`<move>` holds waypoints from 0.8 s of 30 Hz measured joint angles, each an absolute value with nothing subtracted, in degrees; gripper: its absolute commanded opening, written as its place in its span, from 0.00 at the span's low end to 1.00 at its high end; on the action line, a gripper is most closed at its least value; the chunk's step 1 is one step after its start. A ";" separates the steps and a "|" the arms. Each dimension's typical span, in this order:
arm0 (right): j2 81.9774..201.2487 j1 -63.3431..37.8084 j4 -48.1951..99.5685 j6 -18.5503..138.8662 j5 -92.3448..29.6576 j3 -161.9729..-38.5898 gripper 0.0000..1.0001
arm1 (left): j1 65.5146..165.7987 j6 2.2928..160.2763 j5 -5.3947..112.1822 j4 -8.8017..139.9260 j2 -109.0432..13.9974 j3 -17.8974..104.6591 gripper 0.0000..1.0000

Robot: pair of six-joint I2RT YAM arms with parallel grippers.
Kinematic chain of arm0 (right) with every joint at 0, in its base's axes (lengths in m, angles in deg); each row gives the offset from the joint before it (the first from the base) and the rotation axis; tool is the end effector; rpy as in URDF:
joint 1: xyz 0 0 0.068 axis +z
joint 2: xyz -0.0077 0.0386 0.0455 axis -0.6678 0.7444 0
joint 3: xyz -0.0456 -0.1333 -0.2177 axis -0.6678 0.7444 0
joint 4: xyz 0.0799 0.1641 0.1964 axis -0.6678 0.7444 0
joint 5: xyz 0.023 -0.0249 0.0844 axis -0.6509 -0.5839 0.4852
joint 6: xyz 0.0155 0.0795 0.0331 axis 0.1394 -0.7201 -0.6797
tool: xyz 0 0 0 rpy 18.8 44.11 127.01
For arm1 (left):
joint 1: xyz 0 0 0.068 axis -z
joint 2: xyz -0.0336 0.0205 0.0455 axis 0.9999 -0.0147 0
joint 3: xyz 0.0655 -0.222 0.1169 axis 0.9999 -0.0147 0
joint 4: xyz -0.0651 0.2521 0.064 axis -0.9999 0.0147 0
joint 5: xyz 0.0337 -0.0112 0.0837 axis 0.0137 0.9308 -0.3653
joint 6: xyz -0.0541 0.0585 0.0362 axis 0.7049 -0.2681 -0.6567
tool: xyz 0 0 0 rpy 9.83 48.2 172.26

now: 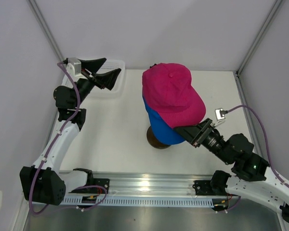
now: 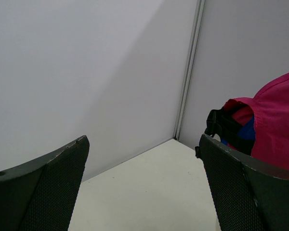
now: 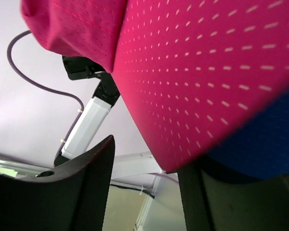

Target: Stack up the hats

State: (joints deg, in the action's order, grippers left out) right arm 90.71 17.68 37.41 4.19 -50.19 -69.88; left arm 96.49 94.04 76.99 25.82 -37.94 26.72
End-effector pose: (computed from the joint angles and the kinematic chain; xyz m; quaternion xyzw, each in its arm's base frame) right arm 0.1050 0.1491 0.3698 0.0899 0.6845 0.5986 0.4063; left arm 0.2879 -0.0783 0.4287 0.1674 0.4998 -0.3579 0.7708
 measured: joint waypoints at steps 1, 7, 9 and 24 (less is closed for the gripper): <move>89.29 17.66 38.50 4.84 -50.60 -69.88 0.57 | 96.51 94.06 77.03 25.82 -37.92 26.72 1.00; 84.45 17.61 42.98 7.16 -53.38 -71.08 0.65 | 96.53 94.68 77.86 25.91 -38.07 27.00 1.00; 83.58 17.61 44.51 7.73 -54.67 -72.02 0.67 | 96.56 95.07 78.32 25.93 -38.24 27.26 0.99; 83.32 17.61 49.04 16.34 -69.42 -77.38 0.41 | 97.04 95.68 79.33 26.30 -39.51 28.01 0.99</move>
State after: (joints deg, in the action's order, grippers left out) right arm 83.32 17.61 49.04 16.34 -69.42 -77.38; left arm 97.04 95.68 79.33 26.30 -39.51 28.01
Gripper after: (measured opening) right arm 0.514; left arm 0.994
